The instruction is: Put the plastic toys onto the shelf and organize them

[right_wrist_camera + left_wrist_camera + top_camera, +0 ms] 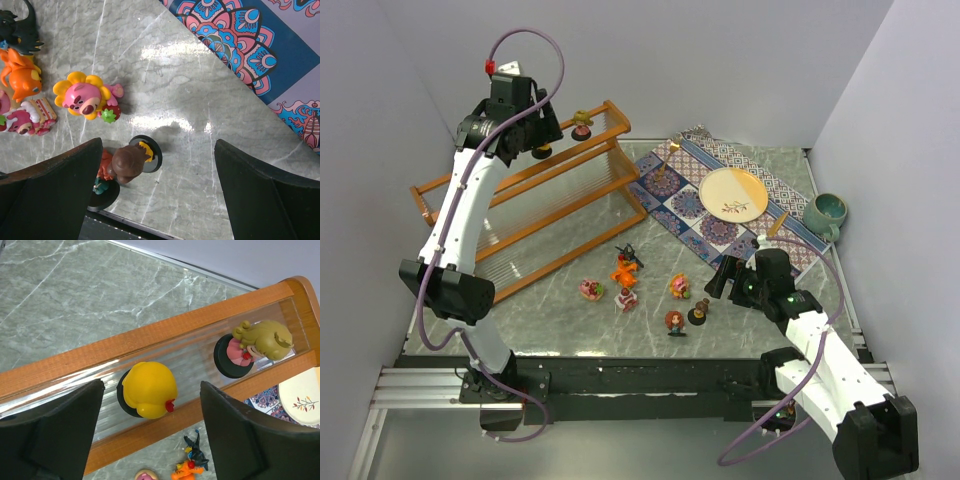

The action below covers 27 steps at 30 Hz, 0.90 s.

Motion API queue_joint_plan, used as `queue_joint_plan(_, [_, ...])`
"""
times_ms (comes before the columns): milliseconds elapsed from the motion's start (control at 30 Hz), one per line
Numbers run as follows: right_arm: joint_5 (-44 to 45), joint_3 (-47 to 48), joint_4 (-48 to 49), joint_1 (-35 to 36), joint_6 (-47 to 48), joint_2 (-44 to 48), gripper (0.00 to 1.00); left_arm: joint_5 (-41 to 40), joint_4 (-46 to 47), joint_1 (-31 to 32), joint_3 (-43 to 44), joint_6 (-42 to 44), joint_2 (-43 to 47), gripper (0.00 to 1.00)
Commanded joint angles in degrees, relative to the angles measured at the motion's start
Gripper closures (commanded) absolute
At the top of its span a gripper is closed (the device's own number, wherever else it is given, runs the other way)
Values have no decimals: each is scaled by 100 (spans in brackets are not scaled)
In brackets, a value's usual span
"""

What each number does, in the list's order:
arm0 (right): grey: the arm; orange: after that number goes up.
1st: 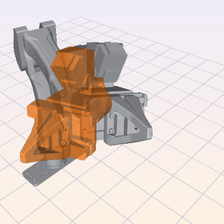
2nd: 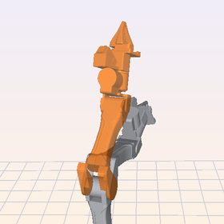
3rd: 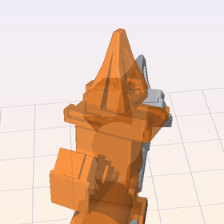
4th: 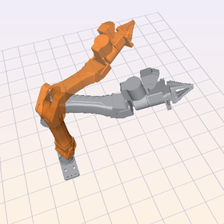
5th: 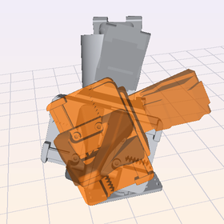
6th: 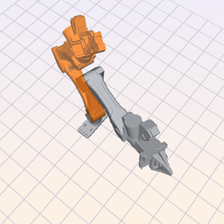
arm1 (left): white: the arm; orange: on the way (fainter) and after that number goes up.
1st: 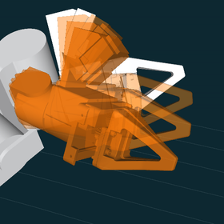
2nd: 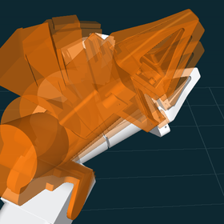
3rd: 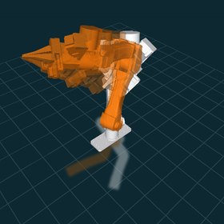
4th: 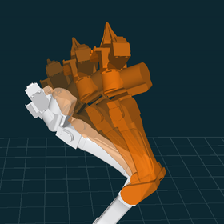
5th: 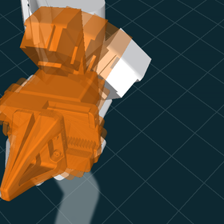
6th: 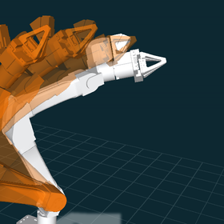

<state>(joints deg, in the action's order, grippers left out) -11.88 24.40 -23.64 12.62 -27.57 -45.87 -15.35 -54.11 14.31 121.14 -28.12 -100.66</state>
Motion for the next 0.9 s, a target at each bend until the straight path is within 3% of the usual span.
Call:
queue_joint_plan(0, [80, 196, 26, 38, 42, 95, 0, -108, 242, -15, 50, 26, 319, 13])
queue_joint_plan(300, [177, 328, -71, 30, -20, 306, 0, -204, 436, 291, -239, 87, 907, 3])
queue_joint_plan(467, [194, 249, -115, 30, -160, 464, 1, -485, 821, 1222, -635, 315, 1250, 2])
queue_joint_plan(700, [817, 345, -404, 21, -406, 982, 2, 224, 2043, 2391, -2223, 395, 1734, 3])
queue_joint_plan(867, [1327, 548, -703, 21, -565, 1264, 1, 208, 2764, 3630, -3252, 395, 1655, 3])
